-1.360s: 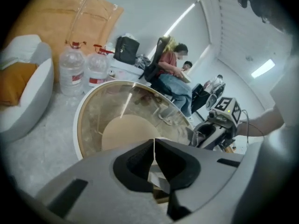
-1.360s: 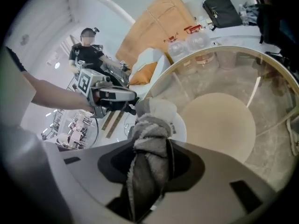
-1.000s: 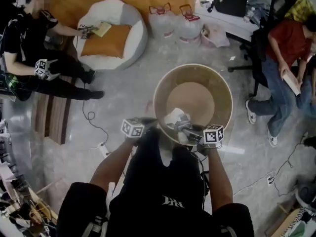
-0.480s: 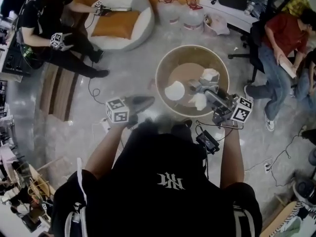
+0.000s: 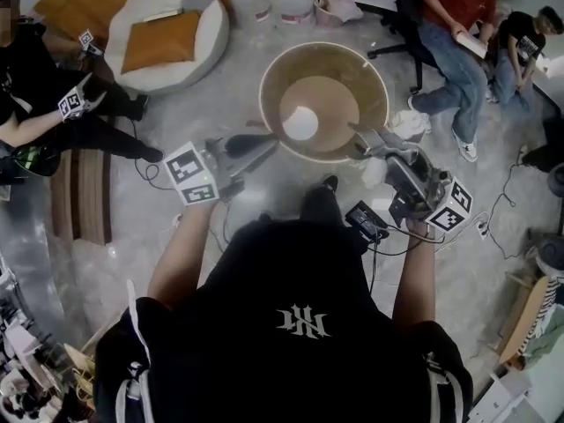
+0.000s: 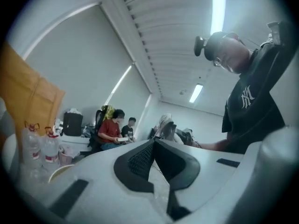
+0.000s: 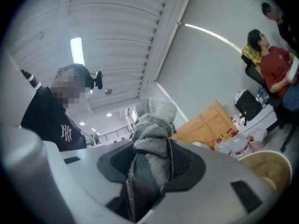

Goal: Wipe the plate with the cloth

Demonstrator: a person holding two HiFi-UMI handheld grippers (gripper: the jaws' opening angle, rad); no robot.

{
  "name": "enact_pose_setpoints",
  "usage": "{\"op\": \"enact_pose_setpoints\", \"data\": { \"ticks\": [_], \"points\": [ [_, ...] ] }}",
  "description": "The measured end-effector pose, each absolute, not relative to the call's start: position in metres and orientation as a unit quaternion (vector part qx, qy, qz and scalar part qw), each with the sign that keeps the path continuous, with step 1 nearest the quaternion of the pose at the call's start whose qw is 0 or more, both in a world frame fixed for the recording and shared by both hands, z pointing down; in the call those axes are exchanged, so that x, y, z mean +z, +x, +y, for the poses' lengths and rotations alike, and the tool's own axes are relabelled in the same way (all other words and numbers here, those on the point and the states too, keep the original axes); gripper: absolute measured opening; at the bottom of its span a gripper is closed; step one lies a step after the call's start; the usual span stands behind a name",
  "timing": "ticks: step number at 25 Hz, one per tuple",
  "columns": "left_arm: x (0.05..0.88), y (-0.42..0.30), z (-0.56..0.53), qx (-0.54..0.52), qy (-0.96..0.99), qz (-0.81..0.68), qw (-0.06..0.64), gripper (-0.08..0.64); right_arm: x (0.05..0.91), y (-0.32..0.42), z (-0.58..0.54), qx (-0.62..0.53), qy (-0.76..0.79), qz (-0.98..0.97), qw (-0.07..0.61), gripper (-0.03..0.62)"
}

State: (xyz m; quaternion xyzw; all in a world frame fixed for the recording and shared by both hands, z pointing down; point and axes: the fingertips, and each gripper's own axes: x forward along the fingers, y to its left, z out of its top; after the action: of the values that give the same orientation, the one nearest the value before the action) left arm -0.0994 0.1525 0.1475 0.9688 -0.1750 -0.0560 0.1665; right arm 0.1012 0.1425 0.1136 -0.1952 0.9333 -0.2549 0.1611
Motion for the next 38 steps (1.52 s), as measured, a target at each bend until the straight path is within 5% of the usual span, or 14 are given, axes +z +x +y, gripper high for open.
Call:
{"op": "enact_pose_setpoints", "data": {
  "ticks": [15,22,38],
  "points": [
    [0.097,-0.144,0.285,-0.125,0.971,-0.155,0.135,0.009,0.064,0.062,0.326,-0.209,-0.196,0.941,0.179,0.161],
    [0.077,-0.107,0.336,-0.089,0.978,-0.146,0.122,0.009,0.081,0.082,0.361,-0.209,-0.197,0.951,0.117,0.161],
    [0.142,-0.098,0.426,-0.055,0.983,-0.092,0.146,0.009,0.149,0.096,0.442,-0.232,-0.263,0.930,0.109,0.161]
  ]
}}
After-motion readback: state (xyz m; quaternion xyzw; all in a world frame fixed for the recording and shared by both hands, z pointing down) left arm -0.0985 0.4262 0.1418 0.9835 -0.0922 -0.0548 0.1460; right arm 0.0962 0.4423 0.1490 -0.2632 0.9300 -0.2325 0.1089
